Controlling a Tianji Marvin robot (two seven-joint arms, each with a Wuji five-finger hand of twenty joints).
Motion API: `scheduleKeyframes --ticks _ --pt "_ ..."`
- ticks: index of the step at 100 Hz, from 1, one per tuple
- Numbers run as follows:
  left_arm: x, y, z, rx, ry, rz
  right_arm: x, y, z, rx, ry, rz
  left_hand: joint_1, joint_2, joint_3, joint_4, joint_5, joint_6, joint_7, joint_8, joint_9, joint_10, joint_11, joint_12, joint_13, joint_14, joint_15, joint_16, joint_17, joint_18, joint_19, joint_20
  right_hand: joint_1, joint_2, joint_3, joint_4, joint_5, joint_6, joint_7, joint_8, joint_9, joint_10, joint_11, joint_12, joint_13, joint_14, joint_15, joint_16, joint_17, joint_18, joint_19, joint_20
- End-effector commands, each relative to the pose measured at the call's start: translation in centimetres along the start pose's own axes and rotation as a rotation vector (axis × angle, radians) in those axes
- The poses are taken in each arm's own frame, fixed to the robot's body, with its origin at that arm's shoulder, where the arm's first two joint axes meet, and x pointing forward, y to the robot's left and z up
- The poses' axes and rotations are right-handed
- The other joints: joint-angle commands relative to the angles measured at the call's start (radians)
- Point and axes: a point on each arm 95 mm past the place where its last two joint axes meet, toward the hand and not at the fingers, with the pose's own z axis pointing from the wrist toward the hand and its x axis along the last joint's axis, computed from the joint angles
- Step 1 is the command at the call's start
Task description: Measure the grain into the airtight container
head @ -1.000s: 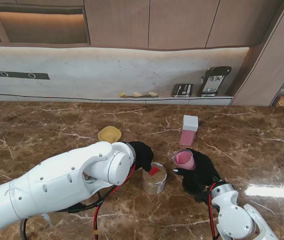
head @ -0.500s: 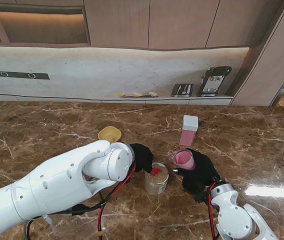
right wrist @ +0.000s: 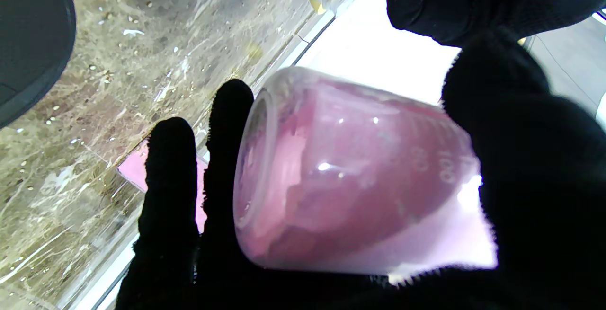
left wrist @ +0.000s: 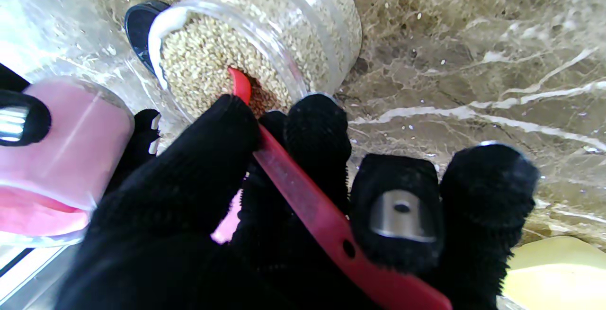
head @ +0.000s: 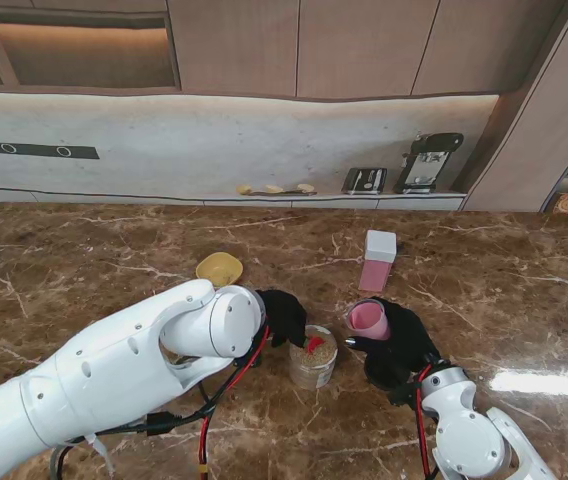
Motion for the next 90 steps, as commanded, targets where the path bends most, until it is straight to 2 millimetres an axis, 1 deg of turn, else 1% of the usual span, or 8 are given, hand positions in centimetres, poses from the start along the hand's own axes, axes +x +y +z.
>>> scheduleKeyframes --ticks 1,42,90 --pt "-0.2 0.4 0.3 -0.014 -0.009 -0.014 -0.2 -0.5 -0.3 0.021 -0.014 0.007 0.072 0.049 0.003 0.027 0.003 -0.083 0.047 0.038 0.054 0.006 0.025 0.02 0.031 -0.021 0.087 -0.009 0.008 0.003 0.079 -0.001 0.126 0.155 0.181 -0.042 0.092 -0.127 0.106 0.0 0.042 -0.059 0.038 0.006 0.015 -0.047 0.023 -0.007 -0.009 -0.013 -0.008 -0.008" --pt "-1.0 0.9 0.9 -0.04 -0.022 -0.053 -0.2 -0.5 -0.3 0.023 -0.015 0.005 0.08 0.055 -0.013 0.029 0.001 -0.083 0.043 0.046 0.049 0.007 0.029 0.022 0.031 -0.019 0.085 -0.006 0.004 0.006 0.081 0.001 0.127 0.155 0.18 -0.042 0.091 -0.125 0.106 -0.001 0.04 -0.059 0.037 0.006 0.015 -0.048 0.022 -0.007 -0.01 -0.013 -0.01 -0.008" --pt "-1.4 0.7 0.4 -0.04 -0.002 -0.073 -0.1 -0.6 -0.2 0.028 -0.013 0.0 0.087 0.063 -0.029 0.032 -0.001 -0.093 0.039 0.057 0.045 0.007 0.031 0.024 0.031 -0.019 0.084 -0.003 -0.005 0.009 0.082 0.004 0.128 0.154 0.18 -0.041 0.092 -0.125 0.106 -0.001 0.04 -0.059 0.037 0.005 0.015 -0.048 0.021 -0.007 -0.01 -0.013 -0.011 -0.008"
